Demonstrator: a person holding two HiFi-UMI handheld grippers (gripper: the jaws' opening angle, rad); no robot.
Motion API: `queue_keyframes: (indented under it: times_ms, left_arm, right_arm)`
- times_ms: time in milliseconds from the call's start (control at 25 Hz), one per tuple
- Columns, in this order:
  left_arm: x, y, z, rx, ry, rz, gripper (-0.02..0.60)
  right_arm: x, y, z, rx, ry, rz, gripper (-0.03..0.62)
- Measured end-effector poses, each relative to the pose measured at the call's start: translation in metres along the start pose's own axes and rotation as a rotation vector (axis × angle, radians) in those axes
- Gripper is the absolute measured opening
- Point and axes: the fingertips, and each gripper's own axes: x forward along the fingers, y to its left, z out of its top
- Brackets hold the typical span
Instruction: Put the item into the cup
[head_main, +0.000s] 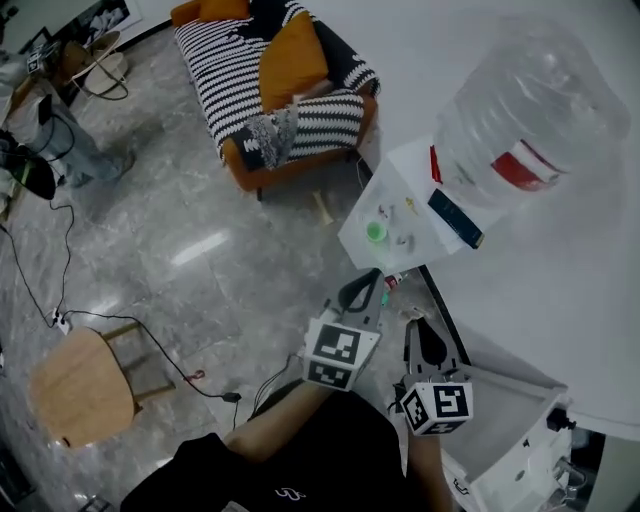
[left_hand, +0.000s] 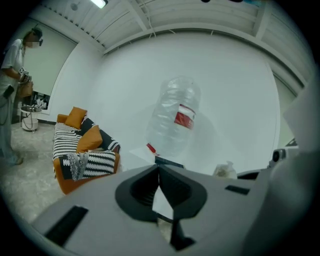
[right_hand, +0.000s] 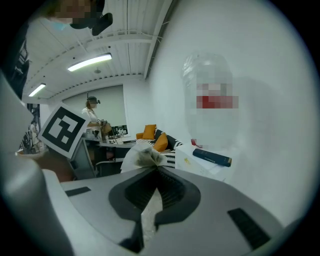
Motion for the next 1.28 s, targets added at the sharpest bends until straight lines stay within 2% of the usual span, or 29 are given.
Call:
queue_keyframes:
  times_ms: [120,320,560,680,1000,1200,1280]
  left_arm:
    - [0.0,-0.002,-0.007,0.026,0.009,0.001,0.014]
    - [0.009,0.007,-0.032,0.069,0.074,-0.003,0.014]
    - [0.025,0.011,-0.071,0.082,0.161,-0.037,0.014]
    - [0.041,0.018,-0.083,0.074,0.171,-0.031,0.014]
    - [0.055,0.042,-0.14,0.037,0.223,0.015,0.014]
    - [0.054,0.057,-0.183,0.028,0.28,0.029,0.014]
    - [0.057,0.061,-0.197,0.03,0.299,0.023,0.014]
  right_arm:
    - [0.003,-0.008,-0.009,0.037,0.011,-0.025,0.009]
    - [0.016,-0.007,-0.031,0.09,0.03,-0.015,0.009]
    - [0.029,-0.009,-0.058,0.119,0.074,-0.002,0.009]
    - [0.044,-0.013,-0.07,0.138,0.075,0.009,0.009]
    - [0.075,-0.019,-0.114,0.094,0.106,0.037,0.009]
    - [0.095,-0.023,-0.146,0.12,0.109,0.05,0.009]
    - [0.104,-0.027,-0.158,0.072,0.117,0.034,0.009]
